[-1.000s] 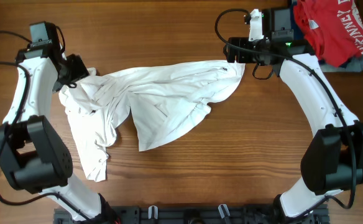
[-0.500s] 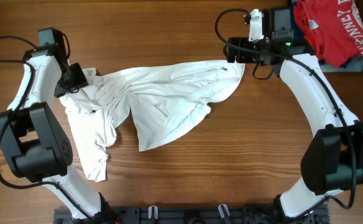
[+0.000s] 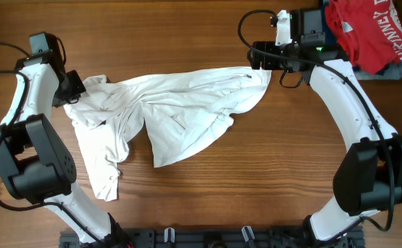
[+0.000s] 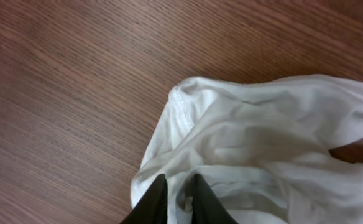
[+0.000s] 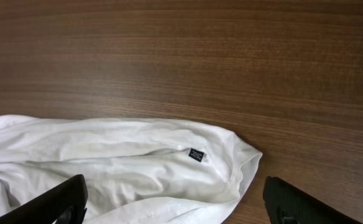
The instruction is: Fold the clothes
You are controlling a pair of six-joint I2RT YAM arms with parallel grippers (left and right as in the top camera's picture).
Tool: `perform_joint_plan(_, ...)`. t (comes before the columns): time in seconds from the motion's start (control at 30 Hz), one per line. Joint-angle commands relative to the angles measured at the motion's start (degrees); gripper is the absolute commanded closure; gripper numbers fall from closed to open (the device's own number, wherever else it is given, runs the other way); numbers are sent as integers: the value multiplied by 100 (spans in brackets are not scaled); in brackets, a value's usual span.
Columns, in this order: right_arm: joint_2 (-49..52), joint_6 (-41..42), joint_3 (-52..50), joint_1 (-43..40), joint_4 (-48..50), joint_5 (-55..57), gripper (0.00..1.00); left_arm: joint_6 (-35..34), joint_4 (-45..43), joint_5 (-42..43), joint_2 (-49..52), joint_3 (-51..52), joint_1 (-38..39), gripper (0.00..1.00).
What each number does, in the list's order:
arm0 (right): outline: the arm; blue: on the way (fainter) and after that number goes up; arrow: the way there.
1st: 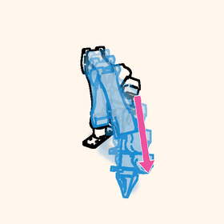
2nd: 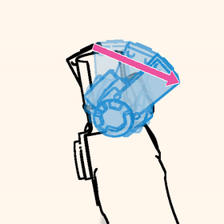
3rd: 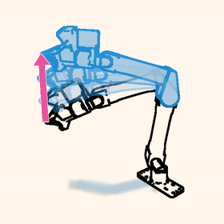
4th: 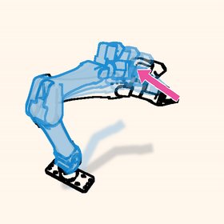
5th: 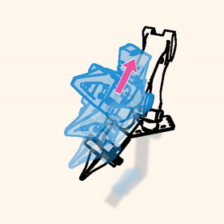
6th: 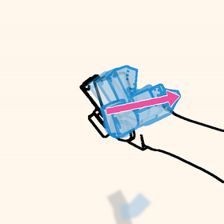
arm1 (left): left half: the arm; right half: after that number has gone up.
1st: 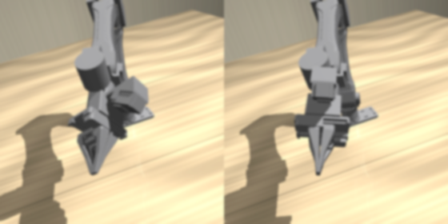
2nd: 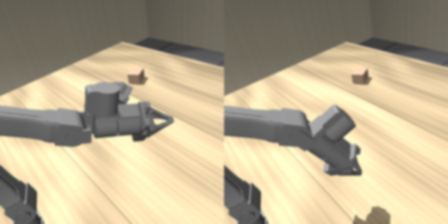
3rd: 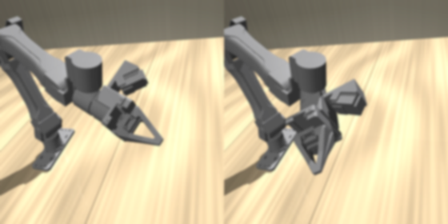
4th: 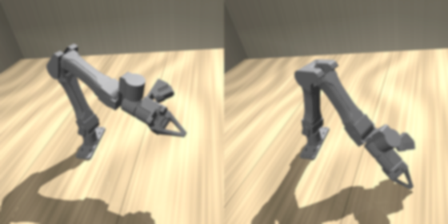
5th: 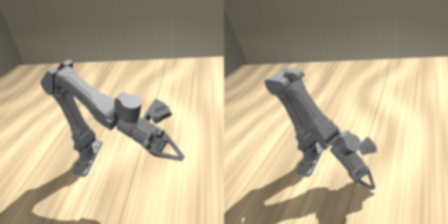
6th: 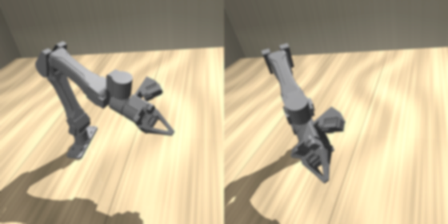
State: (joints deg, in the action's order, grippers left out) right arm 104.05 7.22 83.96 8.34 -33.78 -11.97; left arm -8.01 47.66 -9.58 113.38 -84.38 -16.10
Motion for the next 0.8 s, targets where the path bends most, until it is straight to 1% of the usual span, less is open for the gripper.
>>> perform_joint_plan(0.0, 151, -125, 109, -9, 33, -4, 9, 7, -79, -28, 35, 15, 4, 94)
perform_joint_plan(0.03, 151, -125, 109, -9, 33, 9, 9, 7, -90, -11, 35, 15, 11, 96)
perform_joint_plan(0.27, 151, -127, 109, -9, 35, 17, 9, 9, -157, 57, 17, -20, 22, 96)
perform_joint_plan(0.4, 151, -120, 109, -9, 28, 35, 9, 9, 127, 55, -127, -354, 22, 96)
perform_joint_plan(0.53, 151, -105, 109, -9, 26, 33, 9, 9, 494, 57, -560, -1071, 22, 96)
perform_joint_plan(0.63, 151, -103, 109, -9, 20, 33, 9, 7, 535, 166, -946, -1493, 33, 96)
perform_joint_plan(0.77, 151, -103, 109, -9, 7, 33, 9, 9, 466, 339, -1464, -1738, 107, 96)
